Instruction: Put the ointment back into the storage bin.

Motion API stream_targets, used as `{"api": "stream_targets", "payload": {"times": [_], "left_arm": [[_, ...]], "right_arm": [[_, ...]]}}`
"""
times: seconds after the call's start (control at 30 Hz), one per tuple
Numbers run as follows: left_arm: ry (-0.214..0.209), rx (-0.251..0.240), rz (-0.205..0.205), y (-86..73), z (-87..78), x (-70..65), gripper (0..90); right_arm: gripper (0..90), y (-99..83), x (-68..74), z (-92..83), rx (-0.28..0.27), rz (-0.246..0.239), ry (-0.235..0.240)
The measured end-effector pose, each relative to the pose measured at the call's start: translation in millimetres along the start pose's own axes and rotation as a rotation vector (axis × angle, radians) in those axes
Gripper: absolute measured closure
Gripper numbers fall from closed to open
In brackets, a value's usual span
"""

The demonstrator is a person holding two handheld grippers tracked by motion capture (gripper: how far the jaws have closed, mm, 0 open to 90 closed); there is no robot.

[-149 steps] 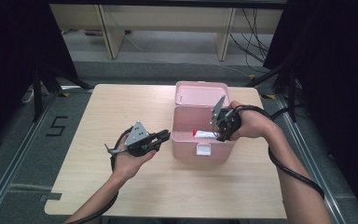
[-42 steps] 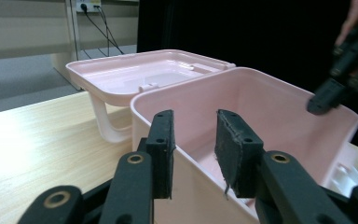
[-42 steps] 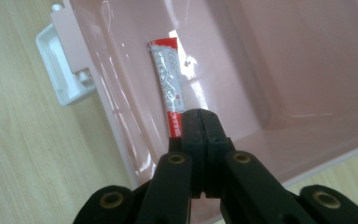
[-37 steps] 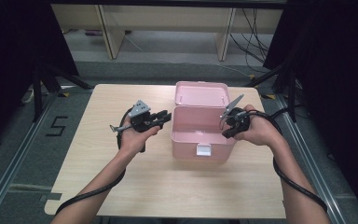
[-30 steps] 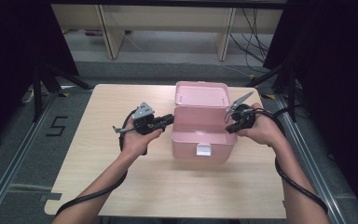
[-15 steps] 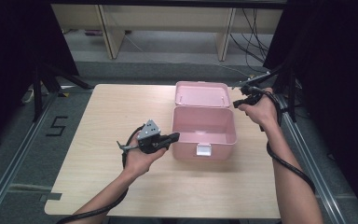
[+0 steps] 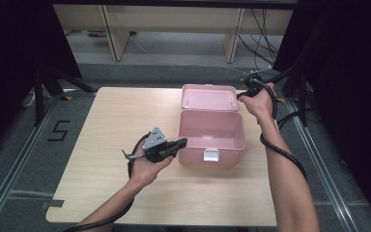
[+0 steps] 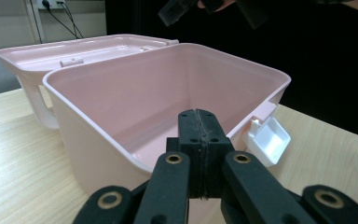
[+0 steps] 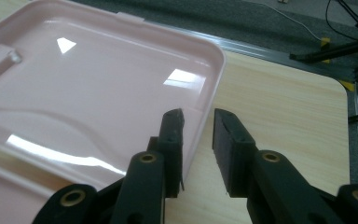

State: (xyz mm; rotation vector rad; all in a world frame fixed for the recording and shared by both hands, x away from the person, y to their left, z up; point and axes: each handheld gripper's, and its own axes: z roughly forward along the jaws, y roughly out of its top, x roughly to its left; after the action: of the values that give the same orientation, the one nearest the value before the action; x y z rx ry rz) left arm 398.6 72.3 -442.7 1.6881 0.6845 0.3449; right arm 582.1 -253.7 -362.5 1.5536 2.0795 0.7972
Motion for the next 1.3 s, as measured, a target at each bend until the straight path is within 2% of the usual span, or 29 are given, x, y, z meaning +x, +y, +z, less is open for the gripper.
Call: {"api": "stream_targets", "payload": {"times": [0.1,0.17,0.2,0.23,0.33,0.4,0.43,0.47,0.5,0.6,0.73,0.77,0.8,0.83,1.03,1.1,1.13,1.23,1.3], "left_arm": [[-0.01,-0.012,-0.003,-1.6,1.9,0.3,89.4],[-0.003,-0.001,-0.006,-2.3,1.8,-0.7,89.3],[-0.004,0.0,-0.005,-2.8,2.0,-1.0,89.4],[-0.005,-0.002,-0.006,-3.0,2.2,-1.2,89.3],[-0.005,-0.002,-0.006,-2.4,1.9,-1.2,89.4],[-0.006,-0.001,-0.007,-2.6,2.2,-1.2,89.4],[-0.006,-0.002,-0.007,-3.0,2.4,-1.2,89.3],[-0.007,-0.004,-0.008,-3.3,2.5,-1.1,89.4],[-0.007,-0.002,-0.007,-3.3,2.3,-0.8,89.4],[-0.001,-0.003,-0.009,-3.3,2.3,-0.8,89.4],[-0.001,-0.004,-0.01,-3.5,2.6,-0.5,89.3],[-0.001,-0.003,-0.01,-3.4,2.7,-0.5,89.3],[-0.001,-0.003,-0.01,-3.4,2.6,-0.4,89.2],[-0.001,-0.003,-0.009,-3.3,2.6,-0.5,89.2],[-0.011,-0.009,-0.006,-3.5,2.7,0.1,88.8],[-0.014,-0.011,-0.005,-3.5,3.0,0.3,88.8],[-0.014,-0.012,-0.006,-3.5,3.2,0.3,88.7],[-0.005,-0.003,-0.006,-3.2,2.6,-0.2,88.7],[-0.005,-0.002,-0.006,-3.2,2.6,-0.1,88.7]], "right_arm": [[74.1,4.0,-4.0,7.9,-0.002,0.005,-0.018],[74.3,6.5,-4.5,13.8,0.012,0.02,-0.022],[74.4,7.9,-2.1,15.9,0.029,0.065,-0.023],[74.6,8.8,-6.5,19.7,0.021,0.022,-0.035],[75.7,11.2,-7.8,25.3,0.026,0.066,-0.039],[76.0,11.7,-9.7,29.3,0.023,0.059,-0.044],[76.2,12.5,-8.5,30.8,0.03,0.083,-0.041],[76.2,12.7,-9.1,32.5,0.037,0.072,-0.043],[76.2,11.7,-10.4,36.1,0.022,0.05,-0.051],[76.4,13.8,-9.1,39.2,0.044,0.068,-0.03],[76.8,15.4,-5.7,43.3,0.04,0.062,-0.047],[76.9,15.9,-6.0,43.9,0.042,0.056,-0.036],[77.0,15.9,-4.9,45.7,0.044,0.074,-0.035],[77.2,16.1,-5.4,46.0,0.04,0.063,-0.048],[77.7,15.6,-5.8,50.3,0.049,0.081,-0.061],[78.2,15.1,-9.5,51.9,0.046,0.055,-0.062],[78.4,15.2,-7.0,51.1,0.058,0.101,-0.059],[79.3,12.9,-8.1,53.8,0.046,0.095,-0.065],[79.8,12.7,-9.5,54.1,0.065,0.088,-0.056]]}}
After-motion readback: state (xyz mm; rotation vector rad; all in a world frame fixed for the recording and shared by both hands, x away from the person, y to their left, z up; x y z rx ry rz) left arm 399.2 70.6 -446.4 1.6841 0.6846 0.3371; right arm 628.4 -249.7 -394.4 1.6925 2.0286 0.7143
